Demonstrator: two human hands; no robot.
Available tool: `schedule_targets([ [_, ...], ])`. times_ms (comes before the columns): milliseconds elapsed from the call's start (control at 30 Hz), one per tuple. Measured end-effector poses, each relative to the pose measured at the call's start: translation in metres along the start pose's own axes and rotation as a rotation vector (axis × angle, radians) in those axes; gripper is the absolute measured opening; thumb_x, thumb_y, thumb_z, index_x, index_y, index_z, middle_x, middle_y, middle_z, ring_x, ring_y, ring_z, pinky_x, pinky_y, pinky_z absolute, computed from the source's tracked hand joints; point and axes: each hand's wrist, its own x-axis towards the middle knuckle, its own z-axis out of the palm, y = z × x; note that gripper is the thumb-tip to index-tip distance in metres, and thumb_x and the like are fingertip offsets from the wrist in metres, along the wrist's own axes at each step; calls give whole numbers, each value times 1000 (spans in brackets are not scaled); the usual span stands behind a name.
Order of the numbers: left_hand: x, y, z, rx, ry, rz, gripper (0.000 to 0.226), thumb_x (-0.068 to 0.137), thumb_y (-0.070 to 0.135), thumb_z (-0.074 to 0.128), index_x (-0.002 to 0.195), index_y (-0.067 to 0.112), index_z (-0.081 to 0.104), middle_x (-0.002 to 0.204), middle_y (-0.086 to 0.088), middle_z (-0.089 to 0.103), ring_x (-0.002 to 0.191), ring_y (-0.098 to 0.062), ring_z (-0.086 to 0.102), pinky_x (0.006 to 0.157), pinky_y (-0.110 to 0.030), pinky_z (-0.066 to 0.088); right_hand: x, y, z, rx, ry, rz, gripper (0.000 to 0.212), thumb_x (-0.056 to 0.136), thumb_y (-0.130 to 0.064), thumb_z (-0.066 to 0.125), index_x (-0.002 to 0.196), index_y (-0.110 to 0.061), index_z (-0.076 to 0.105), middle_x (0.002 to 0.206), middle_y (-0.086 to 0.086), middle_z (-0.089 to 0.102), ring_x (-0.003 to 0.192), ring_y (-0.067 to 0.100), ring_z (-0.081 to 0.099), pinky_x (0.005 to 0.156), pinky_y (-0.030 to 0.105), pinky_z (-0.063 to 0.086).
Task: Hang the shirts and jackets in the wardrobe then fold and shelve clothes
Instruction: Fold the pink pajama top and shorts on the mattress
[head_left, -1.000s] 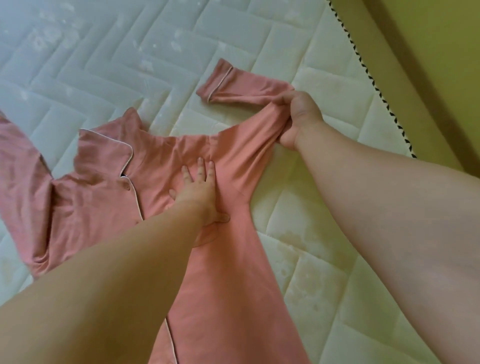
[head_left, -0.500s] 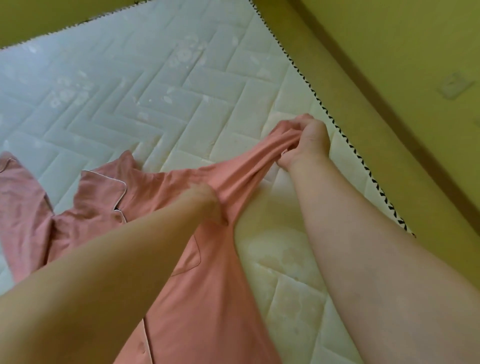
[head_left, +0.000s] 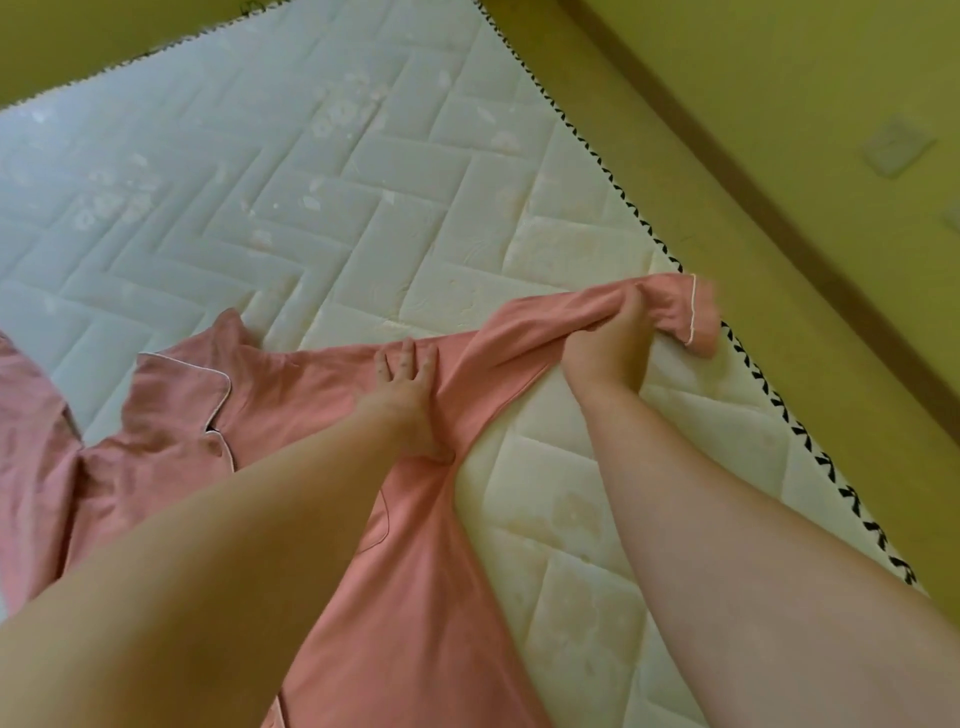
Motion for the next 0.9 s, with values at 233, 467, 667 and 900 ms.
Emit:
schedule_targets([
  [233,4,-12,12,-14,73,48,160,47,66,88,148,38,-33,159,8,-36,150,-32,-25,117,-66,9,23,16,-14,486,216,682,70,68,-31,82,126,-12,47,117,5,61,96,28,62,86,42,55],
  [467,5,-13,14,-24,106,62,159,46,67,88,149,38,-31,160,8,-35,150,-31,-24,118,-64,9,46,4,-16,676,176,711,84,71,-31,86,141,-24,39,116,0,56,99,26,57,89,44,49],
  [667,-3,-13,16,-32,162,63,157,49,65,88,152,33,-25,162,1,-31,151,-30,-20,120,-61,11,60,0,-37,719,148,729,16,92,-24,55,79,-15,54,82,0,56,64,16,48,63,34,42],
  [900,-13,-2,25,-77,225,-73,155,52,65,88,156,22,-18,163,-8,-27,154,-28,-10,122,-53,18,23,-44,-59,620,453,209,10,90,-24,51,80,-25,53,77,-11,62,64,3,60,67,30,52],
])
